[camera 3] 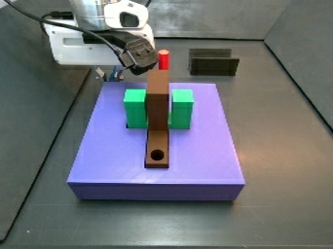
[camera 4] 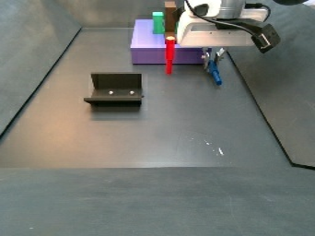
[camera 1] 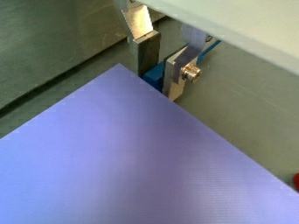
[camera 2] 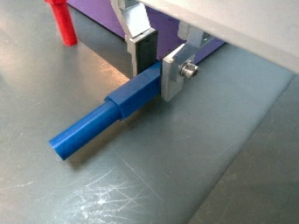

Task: Pick up the blue object. Move up. Place the blue object on the fixture. Regrasp the blue object. Move to above the board. Insert the blue object.
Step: Pick up the blue object, then move up, then place the blue object on the fixture.

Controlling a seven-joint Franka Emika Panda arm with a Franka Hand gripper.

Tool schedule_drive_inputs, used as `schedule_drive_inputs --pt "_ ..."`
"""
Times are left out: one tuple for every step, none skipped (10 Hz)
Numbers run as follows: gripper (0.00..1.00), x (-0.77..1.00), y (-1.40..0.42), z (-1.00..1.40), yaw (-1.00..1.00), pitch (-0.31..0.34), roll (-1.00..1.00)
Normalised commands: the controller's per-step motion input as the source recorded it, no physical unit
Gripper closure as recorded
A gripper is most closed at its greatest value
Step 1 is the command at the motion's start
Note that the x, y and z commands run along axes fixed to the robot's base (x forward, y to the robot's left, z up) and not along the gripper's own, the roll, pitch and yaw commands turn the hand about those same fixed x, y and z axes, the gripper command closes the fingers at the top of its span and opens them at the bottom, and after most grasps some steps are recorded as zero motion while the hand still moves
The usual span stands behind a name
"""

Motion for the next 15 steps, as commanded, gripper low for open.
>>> schedule_drive_inputs --pt "1.0 0.0 0.0 0.0 0.0 0.0 0.0" --pt "1.0 0.0 0.0 0.0 0.0 0.0 0.0" --pt "1.0 0.0 0.0 0.0 0.0 0.0 0.0" --pt "1.0 0.0 0.0 0.0 0.0 0.0 0.0" --pt "1.0 0.0 0.0 0.83 0.0 0.0 0.0" --pt "1.0 0.02 -0.05 0.81 -0.01 0.002 -0.01" --pt "1.0 -0.01 -0.05 0.61 0.0 0.039 -0.03" --pt "1.0 -0.01 -0.03 0.42 0.01 0.033 -0.06" --pt "1.0 0.0 0.0 0.0 0.0 0.0 -0.01" --pt "1.0 0.0 0.05 0.0 0.0 0.0 -0.13" --pt "1.0 0.01 0.04 0.0 0.0 0.0 -0.17" --pt "1.0 0.0 0.11 0.0 0.0 0.0 -0.25" --pt "1.0 0.03 0.16 0.03 0.0 0.0 -0.31" --pt "1.0 0.02 0.14 0.03 0.0 0.0 -0.3" --pt "1.0 0.08 0.22 0.04 0.0 0.0 -0.47"
